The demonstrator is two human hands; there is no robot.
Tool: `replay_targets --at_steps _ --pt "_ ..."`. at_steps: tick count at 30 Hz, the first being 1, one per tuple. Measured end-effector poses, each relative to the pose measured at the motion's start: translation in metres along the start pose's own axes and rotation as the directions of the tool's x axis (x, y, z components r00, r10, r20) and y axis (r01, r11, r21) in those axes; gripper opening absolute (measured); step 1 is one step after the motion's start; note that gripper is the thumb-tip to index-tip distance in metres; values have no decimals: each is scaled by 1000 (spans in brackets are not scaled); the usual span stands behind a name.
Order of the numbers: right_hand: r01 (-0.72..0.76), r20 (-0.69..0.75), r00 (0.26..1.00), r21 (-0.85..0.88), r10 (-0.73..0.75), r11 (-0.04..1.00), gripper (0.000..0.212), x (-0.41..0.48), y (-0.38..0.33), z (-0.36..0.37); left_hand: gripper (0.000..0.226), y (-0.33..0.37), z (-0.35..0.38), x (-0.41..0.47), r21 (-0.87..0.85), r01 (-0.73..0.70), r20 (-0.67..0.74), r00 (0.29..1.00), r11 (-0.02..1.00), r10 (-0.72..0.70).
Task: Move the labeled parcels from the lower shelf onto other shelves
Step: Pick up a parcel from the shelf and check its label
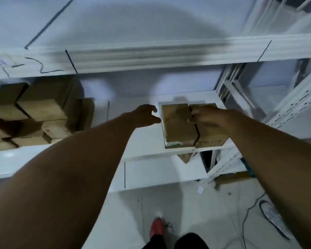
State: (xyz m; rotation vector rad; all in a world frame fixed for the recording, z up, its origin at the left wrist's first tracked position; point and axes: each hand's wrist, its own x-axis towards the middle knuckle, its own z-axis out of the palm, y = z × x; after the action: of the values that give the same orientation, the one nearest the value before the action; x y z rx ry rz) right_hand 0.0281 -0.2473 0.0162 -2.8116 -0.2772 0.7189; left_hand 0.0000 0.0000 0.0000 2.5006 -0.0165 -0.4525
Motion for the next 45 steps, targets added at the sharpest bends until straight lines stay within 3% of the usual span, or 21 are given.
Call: replay_targets --at_steps 5,8,12,16,20,22,25,32,38,41,45 --pt "-122 42 993 336 114 934 53 28 18 16 68 17 37 34 14 85 73 994 996 -86" --pt "-219 84 976 467 203 857 58 45 23 27 86 20 65 49 -128 139 20 990 982 -138" --pt "-360 172 927 654 332 666 49 62 24 44 109 32 104 60 -254 196 -31 977 947 -210" --pt "-406 199 881 783 429 471 26 70 23 49 115 45 128 76 -166 234 -39 969 958 -244" --pt "-386 172 864 830 474 402 15 71 24 47 134 64 144 86 -141 363 -22 929 921 -369" --pt "-399 224 866 849 447 347 17 67 22 46 132 71 154 83 -180 419 -68 897 890 -436" --pt "-403 334 900 883 282 240 20 54 20 45 124 72 179 69 -214 419 -191 868 882 -458" --pt "-344 303 925 924 230 165 42 47 30 44 123 63 203 61 -177 372 -334 848 911 -411" --pt "-318 295 934 944 201 91 18 49 34 51 129 66 212 64 -182 417 -447 772 891 -452" --pt "-303 291 940 952 177 49 25 51 37 55 134 61 214 65 -145 437 -462 763 888 -452" --pt "-299 292 944 954 151 24 15 50 43 58 148 65 211 67 -179 513 -431 726 840 -536"
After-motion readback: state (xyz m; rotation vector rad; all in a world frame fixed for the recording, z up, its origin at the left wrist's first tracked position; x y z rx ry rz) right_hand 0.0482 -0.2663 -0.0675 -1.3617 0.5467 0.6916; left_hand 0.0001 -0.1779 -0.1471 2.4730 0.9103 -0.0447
